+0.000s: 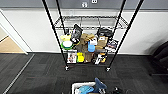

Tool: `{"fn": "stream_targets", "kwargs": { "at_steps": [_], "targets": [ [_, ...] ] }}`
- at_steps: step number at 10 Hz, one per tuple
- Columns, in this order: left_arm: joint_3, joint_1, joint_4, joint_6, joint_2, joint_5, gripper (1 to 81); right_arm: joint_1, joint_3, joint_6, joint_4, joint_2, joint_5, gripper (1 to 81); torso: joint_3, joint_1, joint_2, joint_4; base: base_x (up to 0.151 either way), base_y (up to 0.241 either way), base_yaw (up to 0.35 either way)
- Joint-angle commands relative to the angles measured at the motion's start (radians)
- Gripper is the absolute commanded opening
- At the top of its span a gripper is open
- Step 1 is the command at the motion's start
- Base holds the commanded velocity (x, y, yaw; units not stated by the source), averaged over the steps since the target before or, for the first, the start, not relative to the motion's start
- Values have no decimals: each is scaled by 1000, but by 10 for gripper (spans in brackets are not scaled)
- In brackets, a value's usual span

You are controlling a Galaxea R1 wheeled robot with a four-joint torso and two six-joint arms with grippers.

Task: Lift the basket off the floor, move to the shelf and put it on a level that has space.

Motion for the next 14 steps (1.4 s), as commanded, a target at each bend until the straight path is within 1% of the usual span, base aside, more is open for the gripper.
{"fn": "stream_targets", "kwargs": {
  "at_steps": [1, 2, 3, 4, 6, 8, 9, 10, 11, 14],
  "targets": [
    [150, -146, -13, -26, -107, 28, 10, 95, 55, 17, 2, -35, 0, 10, 22, -62, 97, 0, 0, 0, 0],
    [179, -158, -13, -27, -125, 33, 10, 88, 61, 25, 2, -42, 2, 10, 81, -84, 131, 0, 0, 0, 0],
    [198, -164, -13, -27, -135, 36, 10, 79, 69, 34, 1, -55, 13, 10, 89, -103, 159, 0, 0, 0, 0],
    [203, -163, -11, -27, -132, 38, 10, 73, 77, 36, 1, -66, 17, 10, 108, -120, 186, 0, 0, 0, 0],
    [195, -163, -3, -27, -113, 61, 10, 71, 104, 46, 1, -96, 19, 10, 158, -164, 253, 0, 0, 0, 0],
    [196, -160, 3, -26, -98, 62, 10, 73, 135, 49, 1, -112, 39, 10, 209, -209, 322, 0, 0, 0, 0],
    [198, -158, 3, -24, -92, 62, 10, 79, 152, 49, 1, -112, 39, 10, 226, -232, 356, 0, 0, 0, 0],
    [200, -158, 3, -24, -78, 62, 10, 84, 165, 49, -3, -106, 39, 10, 220, -254, 390, 0, 0, 0, 0],
    [203, -158, 1, -24, -61, 62, 10, 88, 176, 49, -4, -96, 39, 10, 196, -277, 424, 0, 0, 0, 0],
    [255, -161, 1, -24, -55, 53, 10, 99, 210, 49, -9, -92, 37, 10, 209, -336, 515, 0, 0, 0, 0]
  ]
}}
